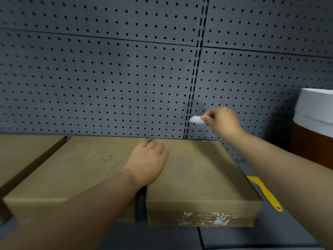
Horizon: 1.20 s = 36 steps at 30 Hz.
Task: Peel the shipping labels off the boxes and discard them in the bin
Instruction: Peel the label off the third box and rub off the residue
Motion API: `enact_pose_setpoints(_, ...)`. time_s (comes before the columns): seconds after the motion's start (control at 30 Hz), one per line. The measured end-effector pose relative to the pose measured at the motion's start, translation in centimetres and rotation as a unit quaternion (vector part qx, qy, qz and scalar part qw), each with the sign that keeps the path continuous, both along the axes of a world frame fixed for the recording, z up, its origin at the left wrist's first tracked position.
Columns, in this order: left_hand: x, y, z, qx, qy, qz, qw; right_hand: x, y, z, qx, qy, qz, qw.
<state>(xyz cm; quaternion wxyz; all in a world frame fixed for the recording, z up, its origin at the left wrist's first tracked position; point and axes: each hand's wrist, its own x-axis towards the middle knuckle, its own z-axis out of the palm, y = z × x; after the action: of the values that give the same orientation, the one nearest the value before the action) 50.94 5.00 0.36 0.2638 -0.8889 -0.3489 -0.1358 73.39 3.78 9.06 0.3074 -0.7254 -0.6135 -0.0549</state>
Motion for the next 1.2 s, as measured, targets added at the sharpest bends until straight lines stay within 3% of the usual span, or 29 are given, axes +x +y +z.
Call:
enact_pose_setpoints(0.27,0.4,-0.2,3.1,0.008,-0.141,0.042,0.989,-3.9,-2.9,-1.7,-0.033,-0.009,0.154,0.987)
enact_pose_setpoints(0.6,1.0,-1.3,3.7,-0.022,-0.2,-0.003,0.979,-6.3,-5.0,-2.1,0.035,0.024,0.176,0.983)
enact_pose_setpoints(0.7,0.8,-1.5,3.7,-0.038,-0.226,-0.015,0.973,-6.7,-5.2,-2.3,0.017,0.135,0.176,0.975)
enact_pose_setpoints(0.8,0.1,-1.5,3.7,-0.041,-0.218,-0.012,0.975,-6.5,-5.2,-2.7,-0.007,0.371,0.203,0.906)
enact_pose_setpoints(0.83,-0.3,-1.4,3.7,-0.046,-0.215,-0.009,0.976,-6.1,-5.1,-3.0,-0.013,0.396,0.187,0.899)
enact_pose_setpoints(0.87,-0.8,-1.3,3.7,-0.051,-0.211,-0.006,0.976,-5.6,-4.8,-3.4,-0.024,0.373,0.153,0.915)
enact_pose_setpoints(0.93,-1.7,-1.2,3.8,-0.055,-0.197,0.0,0.979,-4.7,-4.0,-4.6,-0.088,0.226,0.062,0.968)
enact_pose_setpoints(1.03,-2.7,-1.1,4.0,-0.054,-0.162,0.02,0.985,-5.4,-2.7,-6.6,-0.187,0.026,-0.01,0.982)
enact_pose_setpoints(1.1,-3.0,-1.0,4.0,-0.05,-0.139,0.034,0.988,-7.1,-2.3,-7.4,-0.173,-0.042,0.0,0.984)
enact_pose_setpoints(1.2,-3.3,-0.6,4.0,-0.047,-0.116,0.049,0.991,-9.8,-3.0,-7.9,-0.126,-0.099,0.129,0.979)
